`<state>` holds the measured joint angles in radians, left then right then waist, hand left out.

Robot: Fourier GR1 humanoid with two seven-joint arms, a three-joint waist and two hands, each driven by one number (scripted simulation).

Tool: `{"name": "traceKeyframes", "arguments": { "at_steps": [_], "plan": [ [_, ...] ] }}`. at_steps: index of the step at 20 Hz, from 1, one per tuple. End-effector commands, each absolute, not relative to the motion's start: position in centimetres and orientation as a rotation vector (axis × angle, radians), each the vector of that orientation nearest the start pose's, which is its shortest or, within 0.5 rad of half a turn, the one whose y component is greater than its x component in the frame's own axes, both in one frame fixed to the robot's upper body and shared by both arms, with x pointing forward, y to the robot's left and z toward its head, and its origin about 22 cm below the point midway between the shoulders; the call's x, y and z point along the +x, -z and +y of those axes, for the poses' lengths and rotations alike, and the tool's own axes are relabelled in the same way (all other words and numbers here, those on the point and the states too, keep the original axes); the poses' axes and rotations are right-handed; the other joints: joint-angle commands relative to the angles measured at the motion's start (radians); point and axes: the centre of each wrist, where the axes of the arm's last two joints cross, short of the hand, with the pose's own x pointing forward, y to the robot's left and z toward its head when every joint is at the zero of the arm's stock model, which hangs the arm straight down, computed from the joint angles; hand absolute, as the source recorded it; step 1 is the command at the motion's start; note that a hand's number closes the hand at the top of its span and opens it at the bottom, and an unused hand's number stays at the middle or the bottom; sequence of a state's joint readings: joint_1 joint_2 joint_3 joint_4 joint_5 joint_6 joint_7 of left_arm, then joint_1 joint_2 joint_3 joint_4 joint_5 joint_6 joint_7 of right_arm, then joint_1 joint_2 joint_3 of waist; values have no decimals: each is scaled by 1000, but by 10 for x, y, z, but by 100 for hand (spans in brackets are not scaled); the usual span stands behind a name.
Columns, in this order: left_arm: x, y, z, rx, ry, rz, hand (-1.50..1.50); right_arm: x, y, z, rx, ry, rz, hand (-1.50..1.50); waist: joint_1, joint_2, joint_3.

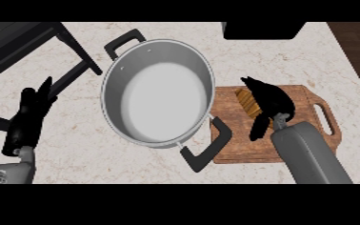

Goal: Pick the croissant from the cutting board and place it in the pot

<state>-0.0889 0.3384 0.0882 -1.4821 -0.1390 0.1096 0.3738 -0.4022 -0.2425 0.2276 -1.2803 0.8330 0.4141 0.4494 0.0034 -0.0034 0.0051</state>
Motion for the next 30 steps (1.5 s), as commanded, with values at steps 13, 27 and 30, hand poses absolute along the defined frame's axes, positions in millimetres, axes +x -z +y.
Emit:
{"name": "traceKeyframes", "arguments": {
  "at_steps": [13, 27, 30],
  "plan": [
    [258, -31, 336, 508, 96, -1161, 0, 327, -26, -223, -773, -1269, -1009, 150, -2, 3, -5],
    [277, -41, 317, 490, 148, -1222, 0, 390, -105, -274, -582, -1735, -1382, 150, 75, 39, -1],
    [274, -29, 311, 479, 169, -1210, 0, 409, -128, -296, -647, -1759, -1482, 150, 76, 35, -2]
  ]
}}
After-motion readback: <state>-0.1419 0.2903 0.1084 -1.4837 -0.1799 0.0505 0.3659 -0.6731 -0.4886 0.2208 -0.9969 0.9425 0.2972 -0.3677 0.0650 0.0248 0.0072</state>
